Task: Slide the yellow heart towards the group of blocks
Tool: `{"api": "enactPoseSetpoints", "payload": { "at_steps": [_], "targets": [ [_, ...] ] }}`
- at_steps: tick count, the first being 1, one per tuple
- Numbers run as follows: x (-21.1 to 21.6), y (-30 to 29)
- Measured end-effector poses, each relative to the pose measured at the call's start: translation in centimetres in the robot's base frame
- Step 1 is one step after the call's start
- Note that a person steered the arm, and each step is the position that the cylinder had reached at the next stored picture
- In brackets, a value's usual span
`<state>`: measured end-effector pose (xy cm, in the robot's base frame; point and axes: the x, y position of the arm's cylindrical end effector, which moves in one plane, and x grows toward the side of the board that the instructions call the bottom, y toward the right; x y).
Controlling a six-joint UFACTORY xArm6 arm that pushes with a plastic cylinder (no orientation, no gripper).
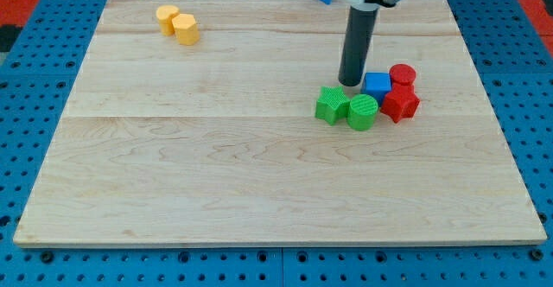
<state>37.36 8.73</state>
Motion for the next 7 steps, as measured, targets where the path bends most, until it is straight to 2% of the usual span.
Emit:
{"api": "enactPoseSetpoints", "payload": {
  "at_steps": [1, 2, 3, 4, 6, 7],
  "targets": [
    [-3.3, -0.6],
    [-8.9, 6.7],
    [-12.5, 8.6],
    [-11.0, 6.3],
    [-11.4, -12.6],
    [-14.0, -22.5]
  ]
}}
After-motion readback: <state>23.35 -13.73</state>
